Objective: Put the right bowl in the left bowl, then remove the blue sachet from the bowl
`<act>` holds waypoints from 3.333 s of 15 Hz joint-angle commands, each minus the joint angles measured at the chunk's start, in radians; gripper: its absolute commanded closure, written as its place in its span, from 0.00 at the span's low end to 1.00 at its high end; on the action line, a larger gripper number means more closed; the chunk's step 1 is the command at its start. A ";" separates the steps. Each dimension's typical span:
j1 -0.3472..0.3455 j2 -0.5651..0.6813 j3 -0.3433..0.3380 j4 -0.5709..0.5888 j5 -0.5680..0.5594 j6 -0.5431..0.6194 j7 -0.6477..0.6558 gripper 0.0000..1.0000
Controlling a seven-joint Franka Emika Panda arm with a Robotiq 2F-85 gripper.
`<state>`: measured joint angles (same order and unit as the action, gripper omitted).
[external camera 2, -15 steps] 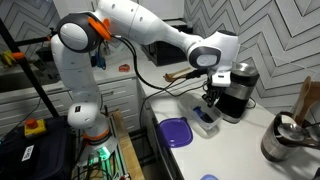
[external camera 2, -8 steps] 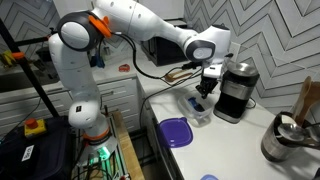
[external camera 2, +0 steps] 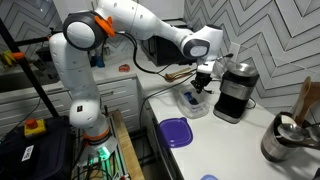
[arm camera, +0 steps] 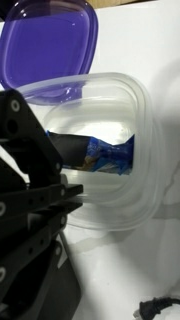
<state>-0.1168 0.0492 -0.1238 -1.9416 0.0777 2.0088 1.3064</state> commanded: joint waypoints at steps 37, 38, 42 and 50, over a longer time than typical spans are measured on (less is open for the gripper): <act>-0.009 0.049 -0.021 -0.075 -0.034 0.022 -0.150 0.00; -0.009 0.055 -0.022 -0.073 -0.034 0.031 -0.153 0.00; -0.006 0.068 -0.021 -0.065 -0.016 0.058 -0.166 0.03; -0.006 0.071 -0.020 -0.052 0.006 0.048 -0.175 0.17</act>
<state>-0.1213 0.1125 -0.1409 -1.9942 0.0574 2.0488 1.1525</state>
